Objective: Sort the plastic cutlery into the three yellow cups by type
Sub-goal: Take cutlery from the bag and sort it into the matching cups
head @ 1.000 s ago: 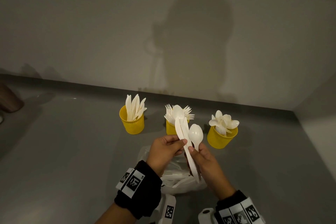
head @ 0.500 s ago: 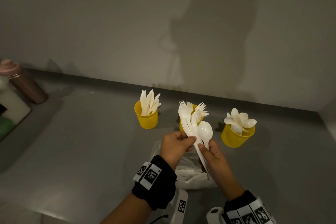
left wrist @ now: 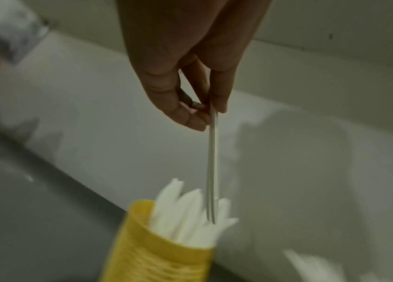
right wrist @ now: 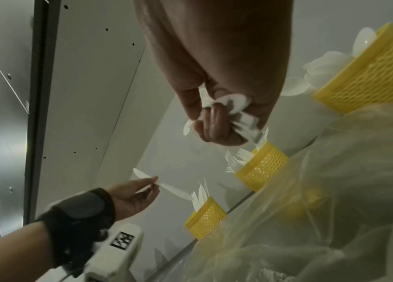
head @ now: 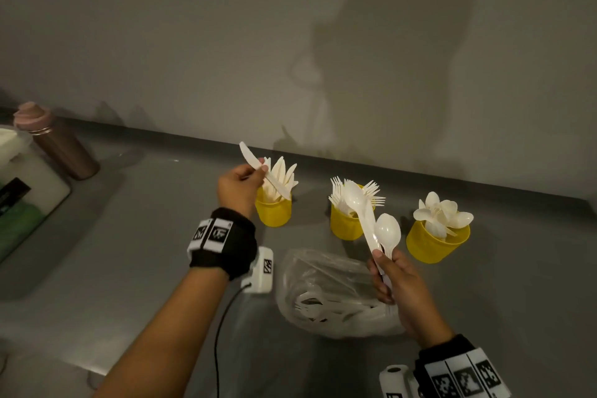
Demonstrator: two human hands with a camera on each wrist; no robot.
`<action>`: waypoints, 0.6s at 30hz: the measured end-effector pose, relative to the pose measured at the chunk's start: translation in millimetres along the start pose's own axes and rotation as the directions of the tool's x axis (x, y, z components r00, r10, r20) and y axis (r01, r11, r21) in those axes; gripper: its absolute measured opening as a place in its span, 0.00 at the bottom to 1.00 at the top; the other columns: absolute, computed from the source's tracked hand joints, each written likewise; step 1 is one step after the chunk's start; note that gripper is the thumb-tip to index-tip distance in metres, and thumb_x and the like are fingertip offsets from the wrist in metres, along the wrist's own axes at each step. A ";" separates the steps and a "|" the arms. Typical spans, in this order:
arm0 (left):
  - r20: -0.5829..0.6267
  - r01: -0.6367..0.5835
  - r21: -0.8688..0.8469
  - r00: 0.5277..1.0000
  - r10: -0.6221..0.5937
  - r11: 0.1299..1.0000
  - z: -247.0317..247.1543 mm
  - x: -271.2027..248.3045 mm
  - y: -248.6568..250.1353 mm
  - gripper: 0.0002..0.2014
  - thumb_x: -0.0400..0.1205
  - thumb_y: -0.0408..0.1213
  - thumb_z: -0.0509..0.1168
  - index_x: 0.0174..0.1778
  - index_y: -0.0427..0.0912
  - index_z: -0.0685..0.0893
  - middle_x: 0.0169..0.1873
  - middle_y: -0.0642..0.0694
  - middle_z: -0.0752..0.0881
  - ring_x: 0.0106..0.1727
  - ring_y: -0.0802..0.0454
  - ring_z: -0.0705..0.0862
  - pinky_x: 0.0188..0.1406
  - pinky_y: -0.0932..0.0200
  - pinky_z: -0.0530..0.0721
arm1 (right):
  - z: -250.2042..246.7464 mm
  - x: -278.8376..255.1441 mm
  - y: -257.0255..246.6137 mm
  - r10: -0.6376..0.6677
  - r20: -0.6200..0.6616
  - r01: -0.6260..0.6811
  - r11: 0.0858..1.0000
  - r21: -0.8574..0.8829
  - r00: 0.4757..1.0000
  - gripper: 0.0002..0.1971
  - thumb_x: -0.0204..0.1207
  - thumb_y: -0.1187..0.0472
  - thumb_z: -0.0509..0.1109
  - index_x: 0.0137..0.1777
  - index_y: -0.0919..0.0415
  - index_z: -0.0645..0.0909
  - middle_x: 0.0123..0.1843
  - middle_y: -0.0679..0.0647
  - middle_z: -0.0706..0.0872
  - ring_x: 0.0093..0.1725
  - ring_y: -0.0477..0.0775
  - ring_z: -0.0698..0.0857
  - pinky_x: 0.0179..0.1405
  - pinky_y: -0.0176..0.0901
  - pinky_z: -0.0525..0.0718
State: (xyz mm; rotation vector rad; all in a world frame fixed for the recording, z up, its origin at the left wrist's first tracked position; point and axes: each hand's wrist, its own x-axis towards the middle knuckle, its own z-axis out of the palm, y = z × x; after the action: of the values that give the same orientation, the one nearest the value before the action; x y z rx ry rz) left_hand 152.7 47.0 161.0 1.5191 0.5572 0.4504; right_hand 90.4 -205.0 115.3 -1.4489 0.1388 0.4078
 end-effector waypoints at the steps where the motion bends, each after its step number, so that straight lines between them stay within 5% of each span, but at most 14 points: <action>1: -0.030 -0.022 0.078 0.999 0.024 0.997 -1.9 11.1 -1.5 0.13 0.76 0.30 0.68 0.57 0.35 0.85 0.44 0.44 0.88 0.36 0.59 0.83 0.36 0.76 0.80 | 0.6 0.5 0.8 0.003 0.002 -0.003 1.000 0.003 1.000 0.05 0.82 0.62 0.57 0.45 0.58 0.73 0.29 0.53 0.74 0.15 0.40 0.65 0.14 0.29 0.61; 4: -0.011 0.031 0.300 1.000 -0.029 0.953 -0.9 37.9 -16.2 0.15 0.76 0.31 0.68 0.59 0.34 0.83 0.50 0.38 0.88 0.47 0.47 0.85 0.44 0.65 0.80 | 3.5 1.7 1.7 0.016 0.010 -0.016 1.000 0.002 1.000 0.05 0.81 0.63 0.57 0.45 0.60 0.72 0.28 0.52 0.74 0.15 0.40 0.65 0.14 0.29 0.61; 7: 0.034 0.110 0.492 0.989 -0.146 0.864 0.0 50.0 -28.8 0.35 0.69 0.34 0.76 0.71 0.35 0.71 0.67 0.34 0.78 0.65 0.38 0.80 0.66 0.48 0.78 | 7.3 1.7 -1.4 0.020 0.014 -0.019 1.000 -0.005 1.000 0.04 0.82 0.63 0.57 0.46 0.60 0.72 0.26 0.52 0.74 0.15 0.40 0.65 0.13 0.30 0.61; 9: -0.011 0.034 0.517 0.999 -0.033 0.855 4.0 43.5 -33.7 0.43 0.65 0.37 0.79 0.74 0.41 0.67 0.72 0.36 0.70 0.64 0.39 0.79 0.69 0.45 0.76 | 7.3 1.2 -3.6 0.013 0.009 -0.013 1.000 0.002 1.000 0.04 0.82 0.63 0.57 0.46 0.60 0.72 0.26 0.52 0.73 0.16 0.40 0.65 0.13 0.30 0.61; 11: 0.007 -0.095 0.434 0.995 0.102 0.896 13.9 18.0 -27.0 0.31 0.67 0.40 0.78 0.65 0.42 0.76 0.63 0.38 0.76 0.55 0.45 0.82 0.60 0.57 0.80 | 5.9 1.4 -4.4 0.011 -0.005 -0.011 1.000 0.006 1.000 0.04 0.82 0.63 0.57 0.46 0.58 0.72 0.26 0.51 0.73 0.16 0.41 0.65 0.14 0.31 0.61; 13: 0.182 -0.106 0.320 0.982 0.049 0.942 29.4 -17.8 -23.3 0.14 0.72 0.39 0.73 0.51 0.39 0.83 0.44 0.44 0.84 0.40 0.62 0.84 0.41 0.76 0.78 | 5.2 1.6 -4.2 0.022 -0.016 -0.022 1.000 0.019 1.000 0.03 0.82 0.63 0.57 0.47 0.59 0.71 0.26 0.51 0.72 0.16 0.41 0.65 0.14 0.31 0.60; 16: 0.500 0.001 0.229 0.858 -0.118 0.974 57.3 -68.1 -28.1 0.01 0.75 0.35 0.70 0.39 0.42 0.87 0.29 0.54 0.85 0.23 0.71 0.80 0.27 0.76 0.76 | 5.5 1.3 -3.7 0.050 -0.016 -0.049 0.998 0.042 0.999 0.02 0.81 0.64 0.57 0.48 0.60 0.70 0.27 0.51 0.71 0.16 0.41 0.64 0.13 0.29 0.58; 18: 0.551 0.136 0.167 0.809 -0.207 0.977 70.4 -86.2 -32.7 0.04 0.75 0.33 0.70 0.35 0.43 0.86 0.23 0.54 0.84 0.20 0.66 0.78 0.23 0.74 0.78 | 6.0 -0.5 -4.1 0.065 -0.014 -0.065 0.998 0.022 0.998 0.03 0.82 0.64 0.57 0.47 0.57 0.70 0.27 0.52 0.71 0.15 0.40 0.64 0.14 0.29 0.58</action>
State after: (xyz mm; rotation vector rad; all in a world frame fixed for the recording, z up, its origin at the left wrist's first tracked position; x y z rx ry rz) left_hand 123.9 -61.4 131.5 1.6039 0.2457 -0.1902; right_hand 90.4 -199.5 120.0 -1.4288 0.2019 0.4480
